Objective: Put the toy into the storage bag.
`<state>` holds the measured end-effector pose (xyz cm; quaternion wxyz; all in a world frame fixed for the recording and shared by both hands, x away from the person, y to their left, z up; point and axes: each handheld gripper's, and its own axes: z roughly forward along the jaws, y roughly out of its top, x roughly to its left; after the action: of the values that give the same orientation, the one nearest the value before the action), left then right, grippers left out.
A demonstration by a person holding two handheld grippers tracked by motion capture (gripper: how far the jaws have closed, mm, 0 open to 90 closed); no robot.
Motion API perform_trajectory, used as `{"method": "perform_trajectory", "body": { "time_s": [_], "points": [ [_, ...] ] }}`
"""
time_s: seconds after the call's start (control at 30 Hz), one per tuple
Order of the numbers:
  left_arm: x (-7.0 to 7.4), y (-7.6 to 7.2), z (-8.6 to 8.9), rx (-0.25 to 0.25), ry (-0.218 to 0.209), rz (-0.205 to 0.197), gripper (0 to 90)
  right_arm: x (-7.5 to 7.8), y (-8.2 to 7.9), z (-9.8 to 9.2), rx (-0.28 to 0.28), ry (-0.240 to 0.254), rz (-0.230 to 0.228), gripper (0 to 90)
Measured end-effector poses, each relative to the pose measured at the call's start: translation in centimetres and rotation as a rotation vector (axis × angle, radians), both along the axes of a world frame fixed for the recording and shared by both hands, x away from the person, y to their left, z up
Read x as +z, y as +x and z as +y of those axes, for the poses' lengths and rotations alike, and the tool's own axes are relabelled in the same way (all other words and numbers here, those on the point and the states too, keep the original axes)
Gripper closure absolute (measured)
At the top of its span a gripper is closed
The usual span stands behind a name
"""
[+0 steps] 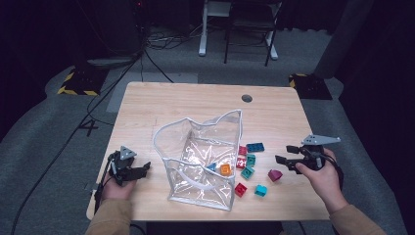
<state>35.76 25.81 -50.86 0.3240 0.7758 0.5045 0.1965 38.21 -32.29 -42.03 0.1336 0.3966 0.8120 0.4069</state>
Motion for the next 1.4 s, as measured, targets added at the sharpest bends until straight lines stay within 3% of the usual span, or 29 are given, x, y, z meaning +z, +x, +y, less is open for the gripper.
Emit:
{"method": "perform_trajectory", "body": {
  "time_s": [0.17, 0.43, 0.67, 0.8, 0.9, 1.13, 1.4],
  "points": [
    [0.0, 0.0, 0.0, 0.002, -0.003, -0.001, 25.5, -2.4, -0.6, -0.3, 0.003, -0.001, 0.016, 30.4],
    [0.0, 0.0, 0.0, 0.0, 0.0, 0.0, 25.5, -4.8, -1.5, 0.2, 0.024, -0.004, 0.032, 30.4],
    [0.0, 0.0, 0.0, 0.0, 0.0, 0.0, 25.5, -6.8, -2.0, 0.5, 0.049, -0.039, 0.071, 40.7],
    [0.0, 0.0, 0.0, 0.0, 0.0, 0.0, 25.5, -7.5, -2.0, 0.6, 0.059, -0.056, 0.066, 46.0],
    [0.0, 0.0, 0.0, 0.0, 0.0, 0.0, 25.5, -7.4, -2.0, 0.7, 0.064, -0.073, 0.061, 56.2],
    [0.0, 0.0, 0.0, 0.001, -0.001, -0.001, 25.5, -6.7, -2.1, 0.9, 0.073, -0.08, 0.043, 59.0],
    [0.0, 0.0, 0.0, 0.002, -0.002, 0.0, 25.5, -4.2, -1.9, 1.2, 0.089, -0.05, 0.025, 59.2]
  ]
}}
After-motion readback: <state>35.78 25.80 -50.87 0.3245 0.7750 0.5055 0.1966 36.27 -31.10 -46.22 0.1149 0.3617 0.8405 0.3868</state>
